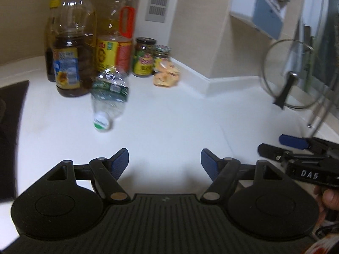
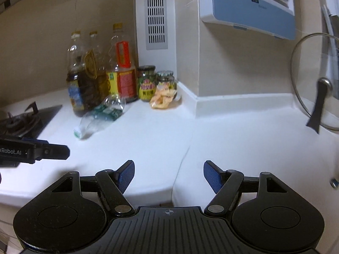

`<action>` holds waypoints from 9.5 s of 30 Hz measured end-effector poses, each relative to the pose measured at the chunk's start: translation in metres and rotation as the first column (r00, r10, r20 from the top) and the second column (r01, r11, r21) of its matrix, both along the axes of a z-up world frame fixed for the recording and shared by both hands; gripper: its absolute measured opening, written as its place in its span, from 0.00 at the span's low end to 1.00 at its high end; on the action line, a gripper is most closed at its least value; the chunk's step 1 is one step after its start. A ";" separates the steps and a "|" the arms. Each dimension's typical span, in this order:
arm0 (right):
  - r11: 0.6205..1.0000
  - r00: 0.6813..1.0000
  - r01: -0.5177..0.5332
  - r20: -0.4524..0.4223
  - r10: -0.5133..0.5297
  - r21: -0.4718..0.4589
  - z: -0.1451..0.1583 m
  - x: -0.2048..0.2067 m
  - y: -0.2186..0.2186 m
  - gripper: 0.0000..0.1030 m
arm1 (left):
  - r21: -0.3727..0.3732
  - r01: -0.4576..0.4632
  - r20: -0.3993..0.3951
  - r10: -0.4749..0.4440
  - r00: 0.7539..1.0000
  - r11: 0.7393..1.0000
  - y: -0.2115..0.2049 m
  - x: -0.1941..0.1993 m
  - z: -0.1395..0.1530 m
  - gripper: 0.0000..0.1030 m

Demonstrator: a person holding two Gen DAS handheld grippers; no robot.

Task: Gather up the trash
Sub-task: 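Grasp the crumpled water bottle with the left gripper while the right grasps the yellow wrapper, then carry the water bottle and yellow wrapper down over the wastebasket, then open the left gripper to drop the bottle while the right drops the wrapper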

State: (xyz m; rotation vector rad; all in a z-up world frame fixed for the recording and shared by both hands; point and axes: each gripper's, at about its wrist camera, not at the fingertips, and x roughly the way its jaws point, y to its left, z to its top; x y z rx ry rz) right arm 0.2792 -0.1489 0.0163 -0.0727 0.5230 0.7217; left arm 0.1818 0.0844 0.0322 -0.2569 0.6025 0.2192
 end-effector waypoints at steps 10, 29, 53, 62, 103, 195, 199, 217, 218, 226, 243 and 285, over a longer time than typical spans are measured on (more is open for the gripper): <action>0.993 0.994 -0.113 -0.009 0.113 0.035 0.006 0.079 0.043 0.71 | 0.032 -0.169 -0.041 0.171 0.984 0.985 0.057 0.041 0.008 0.74; 0.999 0.995 0.042 -0.086 -0.045 -0.030 -0.017 0.128 0.132 0.71 | -0.069 -0.029 -0.165 0.017 0.986 0.997 0.173 0.167 -0.047 0.74; 1.000 0.998 -0.002 -0.063 0.002 -0.008 -0.022 0.174 0.177 0.71 | -0.125 -0.055 -0.143 0.037 0.989 0.991 0.163 0.139 -0.028 0.25; 0.998 0.997 0.054 -0.048 -0.055 -0.017 -0.029 0.216 0.212 0.71 | -0.157 -0.094 -0.125 0.075 0.989 0.983 0.165 0.127 -0.024 0.25; 0.999 0.977 -0.025 -0.209 0.033 0.043 -0.028 0.113 0.071 0.37 | -0.213 -0.163 -0.103 0.144 0.984 0.963 0.062 0.069 -0.007 0.25; 0.964 0.904 -0.075 -0.425 -0.041 -0.254 -0.177 -0.088 -0.018 0.37 | -0.380 -0.032 -0.484 -0.169 0.859 0.924 -0.076 -0.029 -0.166 0.25; 0.963 0.900 -0.078 -0.434 -0.043 -0.257 -0.182 -0.086 -0.017 0.37 | -0.374 -0.024 -0.490 -0.175 0.854 0.927 -0.076 -0.022 -0.170 0.25; 0.959 0.892 -0.076 -0.449 -0.056 -0.271 -0.193 -0.079 -0.011 0.37 | -0.367 -0.030 -0.502 -0.171 0.848 0.930 -0.076 -0.010 -0.176 0.25; 0.959 0.891 -0.076 -0.450 -0.057 -0.272 -0.194 -0.079 -0.011 0.37 | -0.369 -0.029 -0.499 -0.171 0.850 0.929 -0.076 -0.009 -0.176 0.25; 0.959 0.888 -0.071 -0.455 -0.064 -0.275 -0.195 -0.078 -0.009 0.37 | -0.357 -0.039 -0.505 -0.157 0.849 0.933 -0.077 -0.004 -0.180 0.51; 0.963 0.897 -0.085 -0.441 -0.038 -0.257 -0.186 -0.080 -0.010 0.37 | -0.341 -0.074 -0.496 -0.113 0.861 0.937 -0.065 -0.023 -0.170 0.51; 0.974 0.891 -0.061 -0.451 -0.046 -0.219 -0.185 -0.103 -0.013 0.71 | -0.301 -0.068 -0.462 -0.083 0.883 0.951 -0.063 -0.045 -0.150 0.59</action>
